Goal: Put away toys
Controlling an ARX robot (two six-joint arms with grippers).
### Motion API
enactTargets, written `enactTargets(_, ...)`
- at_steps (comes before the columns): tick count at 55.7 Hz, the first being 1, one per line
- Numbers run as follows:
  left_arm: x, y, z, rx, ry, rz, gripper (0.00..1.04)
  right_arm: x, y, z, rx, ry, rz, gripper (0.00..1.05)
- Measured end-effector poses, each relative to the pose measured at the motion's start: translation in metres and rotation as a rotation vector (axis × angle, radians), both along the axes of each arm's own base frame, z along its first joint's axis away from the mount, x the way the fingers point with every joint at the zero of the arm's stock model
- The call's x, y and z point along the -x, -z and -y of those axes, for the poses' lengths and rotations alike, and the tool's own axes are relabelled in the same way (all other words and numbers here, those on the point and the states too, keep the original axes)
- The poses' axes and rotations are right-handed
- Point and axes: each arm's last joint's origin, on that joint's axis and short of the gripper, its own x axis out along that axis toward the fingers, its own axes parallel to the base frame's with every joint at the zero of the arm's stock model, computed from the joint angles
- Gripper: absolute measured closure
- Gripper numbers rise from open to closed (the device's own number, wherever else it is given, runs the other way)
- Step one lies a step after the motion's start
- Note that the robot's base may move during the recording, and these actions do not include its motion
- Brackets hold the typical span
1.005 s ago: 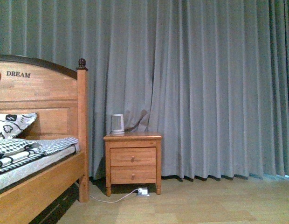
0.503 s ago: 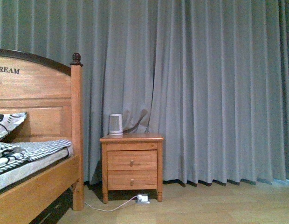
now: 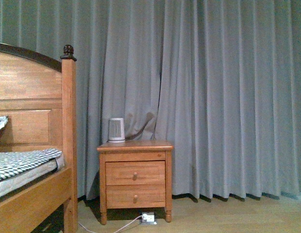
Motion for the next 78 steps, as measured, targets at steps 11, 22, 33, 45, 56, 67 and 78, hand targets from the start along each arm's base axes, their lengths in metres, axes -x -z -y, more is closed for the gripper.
enactTargets(11,0.0000,0.0000,0.0000,0.000,0.000,0.000,0.06,0.0000,0.0000,0.0000,0.000,0.000,0.000,0.98)
enactTargets(22,0.0000,0.0000,0.0000,0.000,0.000,0.000,0.06,0.0000,0.0000,0.0000,0.000,0.000,0.000,0.98)
enactTargets(33,0.0000,0.0000,0.0000,0.000,0.000,0.000,0.06,0.0000,0.0000,0.0000,0.000,0.000,0.000,0.98)
enactTargets(45,0.0000,0.0000,0.0000,0.000,-0.001,0.000,0.06,0.0000,0.0000,0.0000,0.000,0.000,0.000,0.98)
enactTargets(56,0.0000,0.0000,0.0000,0.000,0.000,0.000,0.06,0.0000,0.0000,0.0000,0.000,0.000,0.000,0.98)
enactTargets(67,0.0000,0.0000,0.0000,0.000,0.000,0.000,0.06,0.0000,0.0000,0.0000,0.000,0.000,0.000,0.98)
enactTargets(78,0.0000,0.0000,0.0000,0.000,0.000,0.000,0.06,0.0000,0.0000,0.0000,0.000,0.000,0.000,0.98)
